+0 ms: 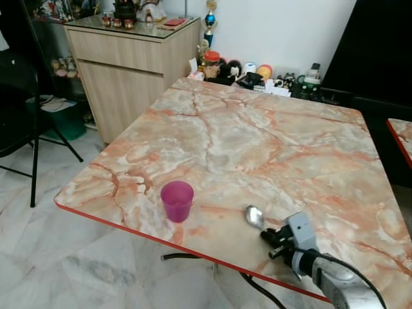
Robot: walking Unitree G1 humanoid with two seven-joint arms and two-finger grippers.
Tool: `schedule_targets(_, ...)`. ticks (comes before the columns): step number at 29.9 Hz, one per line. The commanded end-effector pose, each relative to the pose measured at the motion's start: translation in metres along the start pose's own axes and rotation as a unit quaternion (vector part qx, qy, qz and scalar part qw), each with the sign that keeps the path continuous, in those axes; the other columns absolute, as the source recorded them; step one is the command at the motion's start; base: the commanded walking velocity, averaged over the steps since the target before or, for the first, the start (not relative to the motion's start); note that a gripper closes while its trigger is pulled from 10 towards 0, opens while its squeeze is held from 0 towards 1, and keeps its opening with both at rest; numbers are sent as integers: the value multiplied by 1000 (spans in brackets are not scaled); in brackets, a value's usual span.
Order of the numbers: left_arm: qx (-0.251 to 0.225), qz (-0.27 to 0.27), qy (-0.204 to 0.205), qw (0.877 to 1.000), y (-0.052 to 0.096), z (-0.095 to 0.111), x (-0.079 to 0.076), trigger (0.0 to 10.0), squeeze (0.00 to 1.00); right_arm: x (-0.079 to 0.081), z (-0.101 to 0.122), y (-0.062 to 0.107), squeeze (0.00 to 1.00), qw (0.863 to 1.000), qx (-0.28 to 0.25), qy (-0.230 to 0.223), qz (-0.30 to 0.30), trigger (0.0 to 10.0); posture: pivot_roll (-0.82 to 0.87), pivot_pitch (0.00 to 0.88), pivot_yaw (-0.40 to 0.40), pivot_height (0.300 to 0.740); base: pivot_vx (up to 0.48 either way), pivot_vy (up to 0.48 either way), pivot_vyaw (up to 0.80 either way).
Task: Setting the table
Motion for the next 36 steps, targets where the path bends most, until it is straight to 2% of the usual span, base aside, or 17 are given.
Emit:
schedule_targets(1, 12, -2, 2, 1000, 2, -5, 2, 10000, 0, -11, 26, 3, 0, 999, -47, -15, -22, 10000, 105, 75, -44, 740, 0, 0, 0)
schedule_targets(5, 12, -3, 2, 1000, 2, -5, 1, 10000, 0, -17, 48, 5, 0, 997, -67, -28, -38, 10000, 105, 74, -44, 740, 0, 0, 0)
schedule_targets(7, 12, -3, 2, 1000, 2, -5, 1, 10000, 0, -18, 51, 6, 0, 996, -68, -32, -40, 10000, 105, 74, -44, 740, 0, 0, 0)
schedule_targets(10, 13, -3, 2, 1000, 2, -5, 1, 10000, 0, -31, 65, 9, 0, 992, -78, -22, -97, 10000, 104, 75, -45, 740, 0, 0, 0)
schedule_targets(11, 13, -3, 2, 1000, 2, -5, 1, 10000, 0, -31, 65, 9, 0, 992, -78, -22, -97, 10000, 104, 75, -45, 740, 0, 0, 0)
schedule_targets(12, 11, -1, 0, 1000, 2, -5, 2, 10000, 0, -48, 76, 15, 0, 977, -104, 7, -187, 10000, 99, 77, -45, 740, 0, 0, 0)
schedule_targets(13, 11, 1, -1, 1000, 2, -5, 2, 10000, 0, -53, 80, 18, 0, 969, -115, 23, -216, 10000, 99, 77, -45, 740, 0, 0, 0)
schedule_targets(14, 10, 2, -3, 1000, 2, -5, 2, 10000, 0, -56, 82, 20, 0, 964, -129, 17, -234, 10000, 101, 77, -46, 740, 0, 0, 0)
schedule_targets(17, 8, 4, -4, 1000, 2, -5, 2, 10000, 0, -55, 78, 22, 0, 959, -148, -7, -241, 10000, 107, 78, -47, 740, 0, 0, 0)
schedule_targets(19, 3, 10, -4, 1000, 2, -3, 4, 10000, 0, -49, 73, 25, 0, 956, -165, 26, -242, 10000, 103, 79, -46, 740, 0, 0, 0)
schedule_targets(20, 3, 11, -5, 1000, 2, -3, 4, 10000, 0, -49, 73, 26, 0, 955, -167, 30, -244, 10000, 103, 79, -46, 740, 0, 0, 0)
schedule_targets(24, 1, 16, -8, 1000, 3, -2, 8, 10000, 0, -50, 64, 29, 0, 950, -171, 19, -259, 10000, 99, 81, -44, 740, 0, 0, 0)
schedule_targets(27, -8, 29, -12, 999, 4, 3, 13, 10000, 0, -45, 46, 31, 0, 945, -170, 14, -277, 10000, 96, 80, -42, 740, 0, 0, 0)
schedule_targets(30, -13, 31, -9, 999, 3, 6, 13, 10000, 0, -42, 34, 30, 0, 943, -165, 32, -288, 10000, 101, 78, -44, 740, 0, 0, 0)
schedule_targets(33, -18, 28, -7, 999, 2, 8, 11, 10000, 0, -42, 34, 31, 0, 938, -174, 23, -298, 10000, 103, 73, -42, 740, 0, 0, 0)
schedule_targets(36, -19, 25, -15, 999, 2, 9, 11, 10000, 0, -47, 45, 34, 0, 931, -199, 21, -305, 10000, 92, 65, -39, 740, 0, 0, 0)
Point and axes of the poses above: a point about 5 cm out from each wrist's last joint towards the gripper, its own y axis pointing back from the gripper into the wrist, its own z axis along the axis of the wrist's last joint, x = y × z, the point moved 1 cm from there along -y, pointing out of the wrist towards the gripper, and after that the axes turned 14 degrees about y, right-handed, at the moved point
